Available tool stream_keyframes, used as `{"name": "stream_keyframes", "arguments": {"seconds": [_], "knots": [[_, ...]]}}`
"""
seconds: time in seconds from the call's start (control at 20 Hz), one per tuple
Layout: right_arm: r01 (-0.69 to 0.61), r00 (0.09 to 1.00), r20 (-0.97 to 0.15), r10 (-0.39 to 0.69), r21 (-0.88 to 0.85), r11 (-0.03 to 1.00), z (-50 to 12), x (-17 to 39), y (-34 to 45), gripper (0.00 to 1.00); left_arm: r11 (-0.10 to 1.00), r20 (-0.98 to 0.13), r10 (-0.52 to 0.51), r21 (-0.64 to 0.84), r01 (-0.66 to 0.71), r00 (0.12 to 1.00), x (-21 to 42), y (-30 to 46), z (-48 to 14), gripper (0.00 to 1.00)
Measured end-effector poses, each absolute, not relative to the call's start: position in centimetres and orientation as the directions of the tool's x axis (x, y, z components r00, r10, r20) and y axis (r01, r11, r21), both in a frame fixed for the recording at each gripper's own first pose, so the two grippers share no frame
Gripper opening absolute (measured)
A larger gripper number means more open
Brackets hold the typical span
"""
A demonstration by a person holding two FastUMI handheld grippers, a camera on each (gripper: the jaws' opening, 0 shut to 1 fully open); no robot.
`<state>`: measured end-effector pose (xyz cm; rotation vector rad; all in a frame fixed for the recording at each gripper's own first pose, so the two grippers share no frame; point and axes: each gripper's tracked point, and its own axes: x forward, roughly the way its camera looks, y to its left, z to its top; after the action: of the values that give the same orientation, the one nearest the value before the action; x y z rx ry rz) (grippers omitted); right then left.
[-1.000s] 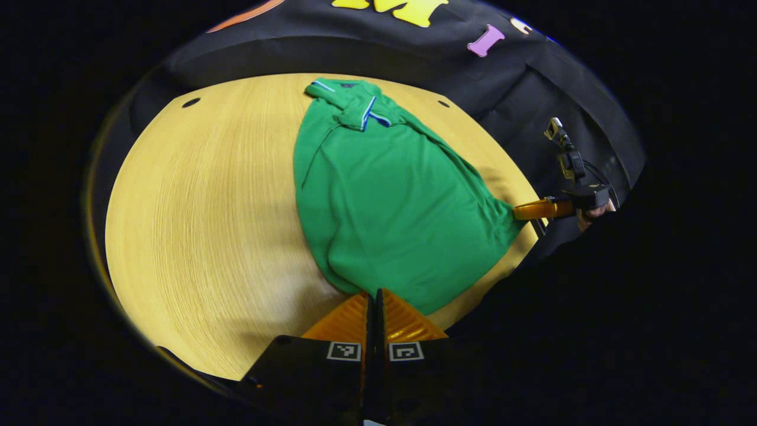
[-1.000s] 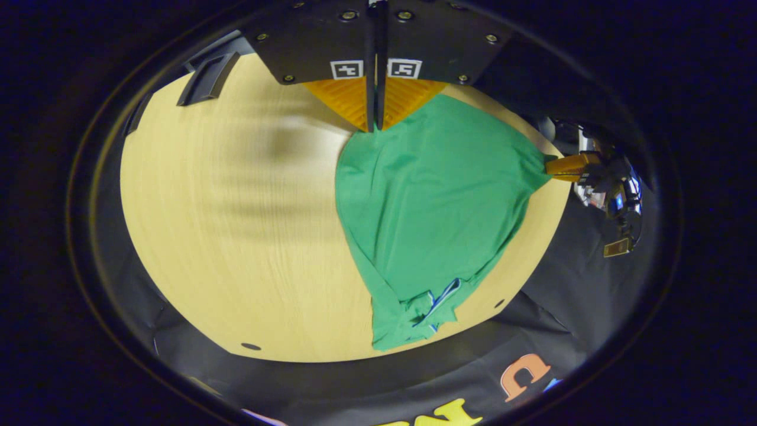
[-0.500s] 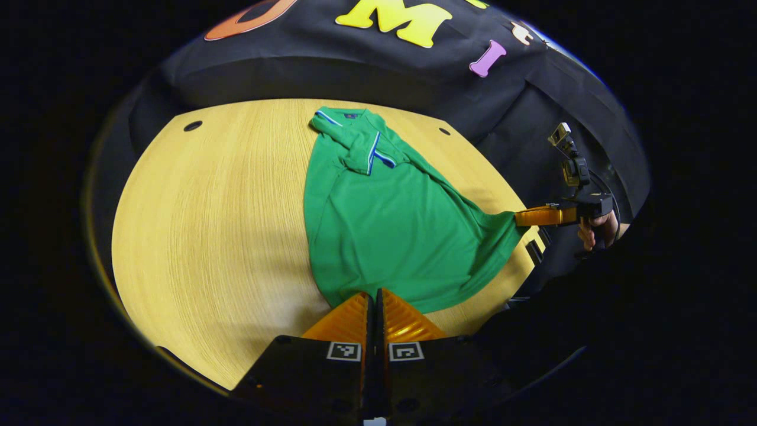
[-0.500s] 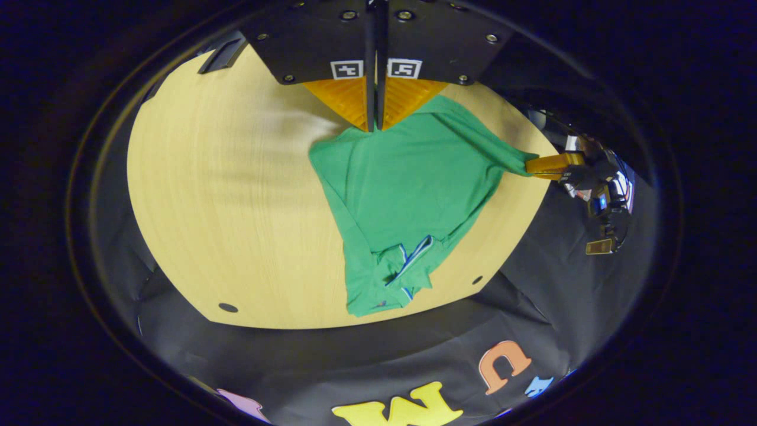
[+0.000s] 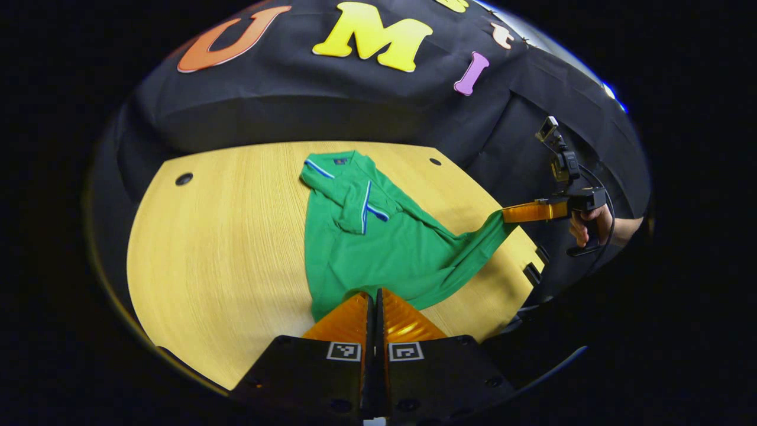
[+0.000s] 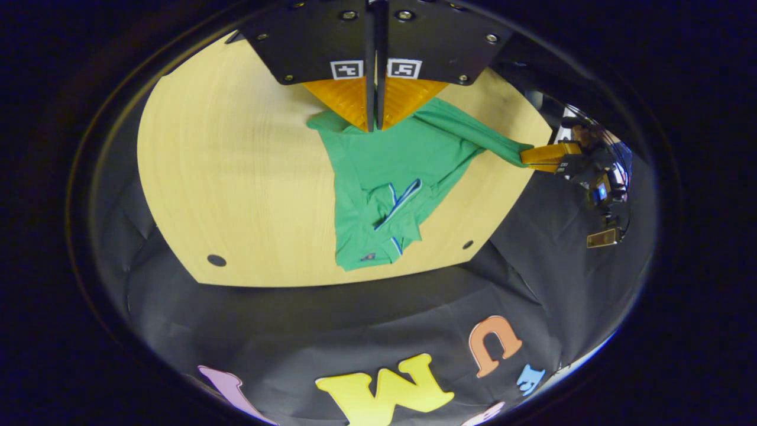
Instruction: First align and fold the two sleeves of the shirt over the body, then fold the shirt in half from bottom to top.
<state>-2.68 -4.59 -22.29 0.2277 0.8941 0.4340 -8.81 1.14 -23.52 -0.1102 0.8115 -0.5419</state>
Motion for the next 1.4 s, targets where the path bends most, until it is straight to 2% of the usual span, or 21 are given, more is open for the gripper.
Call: {"name": "stream_keyframes", "arguments": {"seconds": [0.35,0.6,0.85,1.4], "knots": [[-0.283,0.624,-0.626,0.468,0.377,0.882,-19.5,2.9,-3.3,0.01,0.875,-0.616,-0.459,-0.187,0.446,0.640,-2.5,2.0,-21.5,0.03],[-0.307,0.660,-0.583,0.474,0.366,0.879,-18.1,6.9,-2.3,0.01,0.885,-0.544,-0.460,-0.224,0.408,0.701,1.7,1.7,-19.7,0.03],[-0.333,0.691,-0.546,0.473,0.340,0.879,-16.3,10.2,-1.6,0.01,0.905,-0.496,-0.422,-0.191,0.379,0.759,5.9,2.9,-17.3,0.03],[-0.321,0.757,-0.500,0.421,0.277,0.906,-14.0,19.9,-2.0,0.01,0.933,-0.430,-0.360,-0.160,0.322,0.828,15.4,5.8,-14.1,0.03]]}}
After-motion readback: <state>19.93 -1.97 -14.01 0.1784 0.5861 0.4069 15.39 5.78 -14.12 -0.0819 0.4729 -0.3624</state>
